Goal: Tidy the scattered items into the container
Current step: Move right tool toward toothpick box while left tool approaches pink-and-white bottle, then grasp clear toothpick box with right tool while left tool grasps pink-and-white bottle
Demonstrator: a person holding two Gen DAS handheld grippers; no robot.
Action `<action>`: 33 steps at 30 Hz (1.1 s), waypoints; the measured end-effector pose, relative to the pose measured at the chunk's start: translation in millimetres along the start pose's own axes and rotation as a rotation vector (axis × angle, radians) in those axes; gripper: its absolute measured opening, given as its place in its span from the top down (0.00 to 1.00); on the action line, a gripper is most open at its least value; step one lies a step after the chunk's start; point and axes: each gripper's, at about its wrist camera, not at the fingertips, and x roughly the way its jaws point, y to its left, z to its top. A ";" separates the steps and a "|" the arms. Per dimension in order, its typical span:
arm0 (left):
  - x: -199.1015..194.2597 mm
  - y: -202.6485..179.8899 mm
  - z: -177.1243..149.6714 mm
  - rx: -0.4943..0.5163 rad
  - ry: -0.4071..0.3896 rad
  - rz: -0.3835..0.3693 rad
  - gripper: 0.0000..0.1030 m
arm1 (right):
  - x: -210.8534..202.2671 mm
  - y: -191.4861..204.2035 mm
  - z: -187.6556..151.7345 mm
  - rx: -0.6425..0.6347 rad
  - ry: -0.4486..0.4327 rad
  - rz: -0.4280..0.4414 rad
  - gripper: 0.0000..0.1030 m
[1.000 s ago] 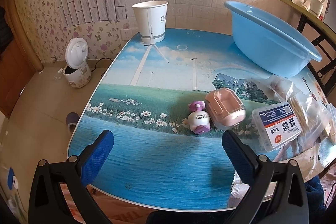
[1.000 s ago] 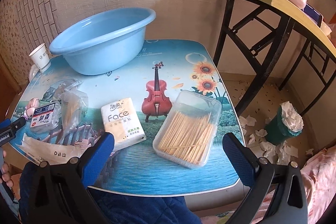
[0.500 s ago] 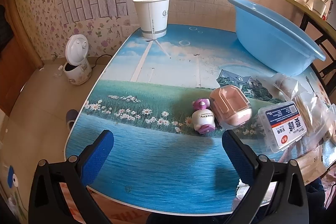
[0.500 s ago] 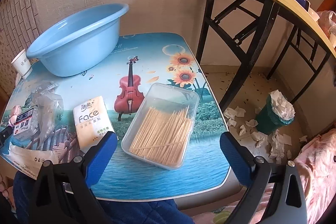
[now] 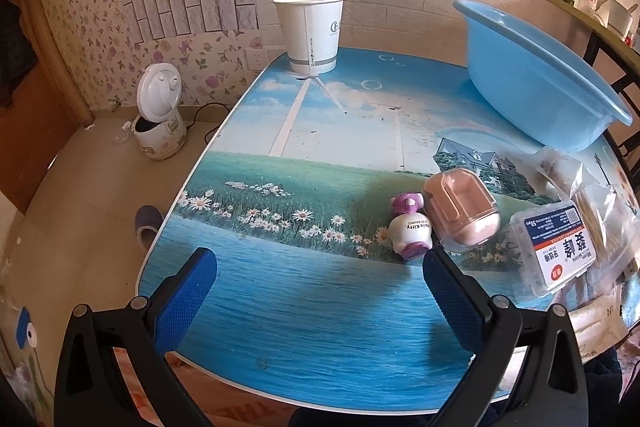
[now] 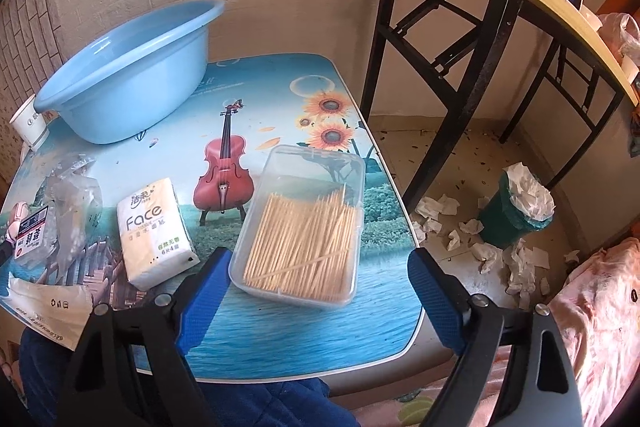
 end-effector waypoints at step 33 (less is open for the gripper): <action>12.8 -16.7 11.4 -0.005 -0.012 -0.034 0.31 | 22.5 15.6 3.9 -0.047 -0.031 0.035 0.25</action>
